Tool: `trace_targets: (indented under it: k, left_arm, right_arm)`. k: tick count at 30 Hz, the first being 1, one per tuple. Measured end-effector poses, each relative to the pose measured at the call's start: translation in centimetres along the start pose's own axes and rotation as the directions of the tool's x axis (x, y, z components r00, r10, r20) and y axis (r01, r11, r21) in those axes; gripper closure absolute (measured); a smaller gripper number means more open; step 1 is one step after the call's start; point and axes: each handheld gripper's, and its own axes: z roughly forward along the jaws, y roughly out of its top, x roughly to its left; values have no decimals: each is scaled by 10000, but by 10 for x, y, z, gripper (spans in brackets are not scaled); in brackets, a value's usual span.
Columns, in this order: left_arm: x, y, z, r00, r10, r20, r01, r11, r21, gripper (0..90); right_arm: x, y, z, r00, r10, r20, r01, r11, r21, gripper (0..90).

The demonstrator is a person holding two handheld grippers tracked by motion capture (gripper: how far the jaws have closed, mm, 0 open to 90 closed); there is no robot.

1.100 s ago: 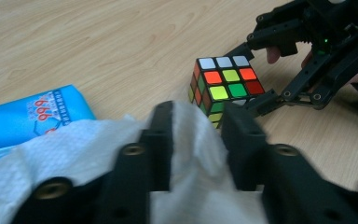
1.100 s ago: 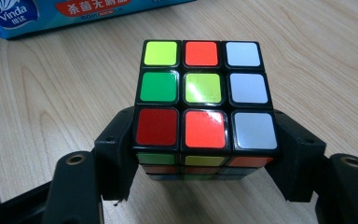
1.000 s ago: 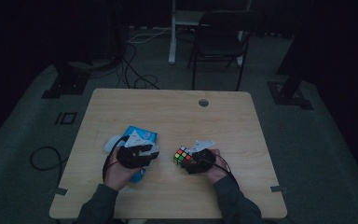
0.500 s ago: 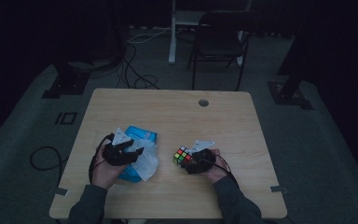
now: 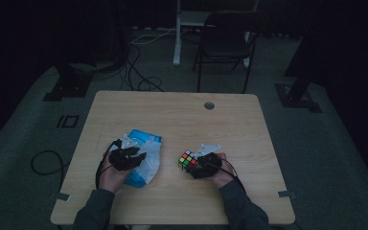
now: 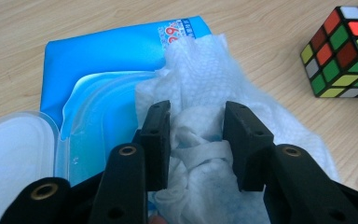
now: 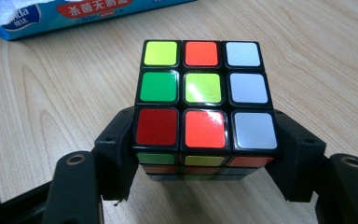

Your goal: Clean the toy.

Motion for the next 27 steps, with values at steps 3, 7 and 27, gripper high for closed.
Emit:
trace_targets:
  k: [3, 7, 27]
  left_arm:
    - [0, 1, -1, 10000, -83, 35, 83, 9999, -114, 648]
    - [5, 0, -3, 9986, -387, 356, 397, 9988, -273, 642]
    - [6, -1, 0, 9995, -230, 195, 234, 9996, -172, 727]
  right_arm:
    - [0, 0, 0, 10000, 3, -4, -3, 10000, 0, 341]
    - [0, 0, 0, 10000, -2, -6, 2, 10000, 4, 341]
    - [0, 0, 0, 10000, -8, -38, 8, 10000, 22, 341]
